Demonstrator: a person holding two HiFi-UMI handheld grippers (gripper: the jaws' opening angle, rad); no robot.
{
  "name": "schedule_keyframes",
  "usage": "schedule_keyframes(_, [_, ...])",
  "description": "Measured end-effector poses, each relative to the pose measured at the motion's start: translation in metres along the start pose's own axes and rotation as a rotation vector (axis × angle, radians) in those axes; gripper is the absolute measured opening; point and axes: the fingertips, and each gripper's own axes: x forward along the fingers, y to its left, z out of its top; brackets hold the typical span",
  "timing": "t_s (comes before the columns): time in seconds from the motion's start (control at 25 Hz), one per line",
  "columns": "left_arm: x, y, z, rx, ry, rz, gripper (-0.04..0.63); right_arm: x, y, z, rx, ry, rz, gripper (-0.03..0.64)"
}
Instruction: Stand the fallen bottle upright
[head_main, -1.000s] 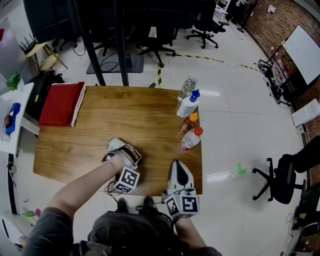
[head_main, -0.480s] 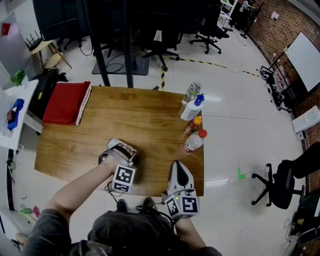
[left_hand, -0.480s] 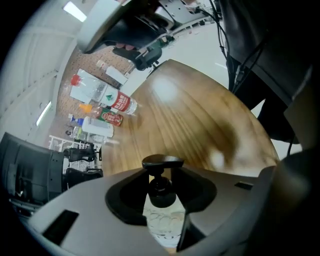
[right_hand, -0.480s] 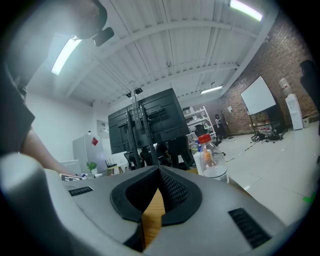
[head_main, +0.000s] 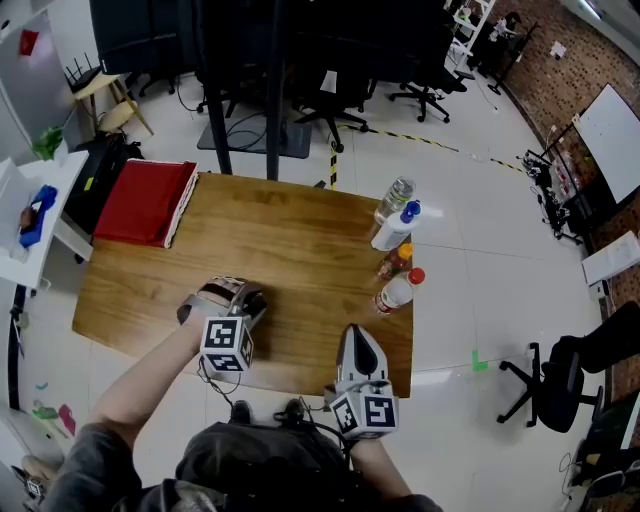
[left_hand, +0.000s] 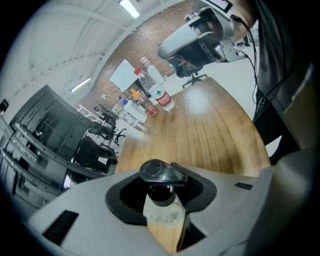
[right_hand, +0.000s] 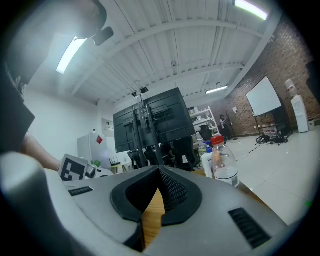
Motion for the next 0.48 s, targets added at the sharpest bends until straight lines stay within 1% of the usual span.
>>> schedule_keyframes(0.12, [-0.013,0.012,-0.016,-0.146,-0.019,0.015,0.169,0.001,0.012,0.0,-0.004,0.001,0.013,0.0])
schedule_keyframes(0.24, [-0.029,0.02,-0.03,-0.304,-0.045,0.014,0.167,0.001,0.026,0.001,-0.017,0.005,0.025,0.0])
schedule_keyframes(0.36, [-0.044,0.025,-0.042,-0.464,-0.088,0.011,0.167,0.002,0.04,-0.001,-0.039,0.026,0.047,0.0])
schedule_keyframes(0.48, [-0.059,0.028,-0.052,-0.601,-0.137,0.043,0.167,0.003,0.051,-0.004,-0.048,0.032,0.051,0.0])
